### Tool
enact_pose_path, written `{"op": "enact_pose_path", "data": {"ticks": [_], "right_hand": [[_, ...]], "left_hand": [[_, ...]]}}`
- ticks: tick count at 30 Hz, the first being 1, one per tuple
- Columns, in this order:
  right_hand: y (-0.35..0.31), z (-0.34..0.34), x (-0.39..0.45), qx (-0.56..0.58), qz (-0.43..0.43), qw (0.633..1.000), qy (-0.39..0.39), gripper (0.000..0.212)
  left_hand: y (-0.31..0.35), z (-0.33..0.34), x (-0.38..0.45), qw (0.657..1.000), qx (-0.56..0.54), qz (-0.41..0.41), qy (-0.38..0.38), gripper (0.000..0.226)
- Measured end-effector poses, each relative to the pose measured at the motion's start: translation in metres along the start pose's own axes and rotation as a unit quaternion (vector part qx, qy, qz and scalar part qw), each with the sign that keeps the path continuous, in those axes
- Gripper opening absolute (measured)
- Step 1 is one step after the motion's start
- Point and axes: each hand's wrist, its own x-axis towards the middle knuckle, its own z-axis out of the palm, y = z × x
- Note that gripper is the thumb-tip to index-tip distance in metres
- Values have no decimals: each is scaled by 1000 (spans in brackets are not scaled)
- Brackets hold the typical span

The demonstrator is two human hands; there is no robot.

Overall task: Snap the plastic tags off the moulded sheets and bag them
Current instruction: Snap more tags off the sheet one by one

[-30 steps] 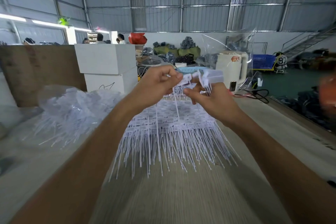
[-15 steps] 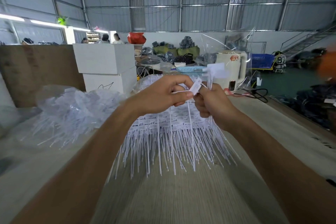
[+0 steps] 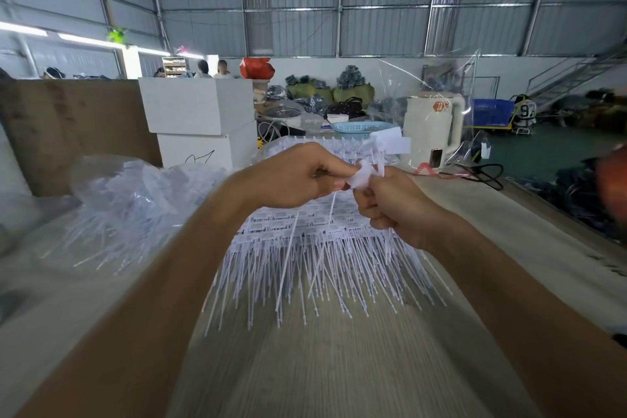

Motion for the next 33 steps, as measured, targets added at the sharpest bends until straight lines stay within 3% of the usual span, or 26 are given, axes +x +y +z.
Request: {"op": "enact_pose_path", "data": {"ticks": [4, 8, 13, 17, 21, 24, 29, 33], "right_hand": [[-7, -19, 4, 88, -3, 995, 43, 39], [-7, -22, 2, 39, -49, 998, 17, 36], [-7, -10, -2, -15, -95, 995, -36, 34], [-8, -11, -7, -73, -116, 988, -73, 32], [-8, -12, -8, -64, -118, 989, -64, 34], [-10, -14, -5, -36, -122, 991, -34, 16], [-9, -15, -1, 13, -114, 993, -12, 22], [-9, -19, -3, 15, -102, 993, -60, 19]], "left_hand": [[2, 7, 2, 999, 46, -3, 16, 43], [1, 12, 9, 996, 5, -25, 88, 36], [-4, 11, 6, 995, -32, -55, 80, 24], [-6, 11, 6, 993, -37, -45, 102, 29], [-10, 9, 6, 987, 11, -88, 135, 23], [-15, 10, 3, 983, 16, -129, 129, 23], [-15, 11, 5, 981, 1, -69, 181, 21], [-10, 11, 7, 978, 17, -34, 203, 20]]}}
